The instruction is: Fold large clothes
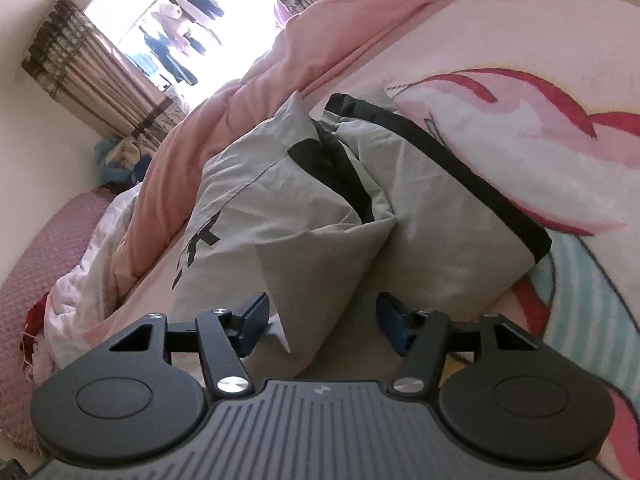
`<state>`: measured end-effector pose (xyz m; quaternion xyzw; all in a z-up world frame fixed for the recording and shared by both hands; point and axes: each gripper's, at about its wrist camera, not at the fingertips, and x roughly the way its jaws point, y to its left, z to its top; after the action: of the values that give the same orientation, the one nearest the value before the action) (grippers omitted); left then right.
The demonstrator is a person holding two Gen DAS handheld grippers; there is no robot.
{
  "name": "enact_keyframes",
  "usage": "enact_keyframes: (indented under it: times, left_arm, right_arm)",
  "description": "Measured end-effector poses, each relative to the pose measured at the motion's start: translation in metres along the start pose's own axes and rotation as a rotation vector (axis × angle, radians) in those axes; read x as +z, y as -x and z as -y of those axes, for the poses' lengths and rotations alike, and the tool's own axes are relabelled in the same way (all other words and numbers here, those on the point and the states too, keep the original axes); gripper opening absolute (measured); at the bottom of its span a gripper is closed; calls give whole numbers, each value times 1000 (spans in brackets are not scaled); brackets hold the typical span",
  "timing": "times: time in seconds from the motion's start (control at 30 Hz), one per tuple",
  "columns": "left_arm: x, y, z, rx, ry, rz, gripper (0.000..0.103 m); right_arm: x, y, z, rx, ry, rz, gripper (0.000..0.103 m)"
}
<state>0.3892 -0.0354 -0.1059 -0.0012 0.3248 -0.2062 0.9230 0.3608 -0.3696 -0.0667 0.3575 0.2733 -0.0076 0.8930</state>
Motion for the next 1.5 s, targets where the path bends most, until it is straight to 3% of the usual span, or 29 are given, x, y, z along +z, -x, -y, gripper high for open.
enact_keyframes:
  times: [0.1, 0.17, 0.2, 0.27, 0.37, 0.53, 0.63, 0.8, 1.03, 1.1, 1.2, 1.27, 1.3, 1.37, 1.5]
  left_arm:
    - [-1, -7, 6, 11, -7, -15, 69]
    - [-1, -3, 5, 3, 18, -11, 69]
    - [0, -1, 4, 1, 29, -13, 69]
    - [0, -1, 4, 3, 42, -15, 69]
    - [2, 2, 7, 16, 46, -11, 69]
    - [9, 7, 10, 30, 73, -1, 72]
    - [13, 2, 4, -10, 131, -21, 72]
    - [7, -4, 3, -14, 129, -18, 73]
    - [6, -3, 1, -11, 110, -20, 73]
    - [6, -3, 0, -7, 106, -19, 73]
    - [8, 6, 2, 1, 97, -40, 73]
    - [7, 18, 1, 14, 73, -53, 71]
    - [7, 27, -1, 31, 63, -51, 70]
    - [9, 45, -6, 62, 62, -18, 70]
    - [26, 67, -8, -15, 110, 83, 70]
  right_arm:
    - [-3, 0, -4, -12, 2, -4, 64]
    - [-5, 3, -5, -2, 12, -13, 41]
    - [-5, 3, -8, -18, 26, -6, 36]
    - [-4, 8, -14, -41, 59, 30, 10]
    - [2, 20, -19, -7, 75, 80, 5]
    - [20, 56, -33, 43, 139, 210, 3]
    - [31, 65, -16, 6, 135, 255, 3]
    - [15, 21, 47, -47, 44, 114, 3]
    - [6, 12, 59, -35, 57, 116, 5]
    - [8, 14, 59, -25, 77, 101, 8]
    - [9, 25, 59, -6, 88, 94, 26]
    - [12, 38, 56, -40, 106, 122, 46]
    - [12, 48, 52, -61, 132, 154, 50]
    - [9, 67, 40, -76, 205, 219, 50]
    - [-2, 81, 13, -23, 335, 254, 48]
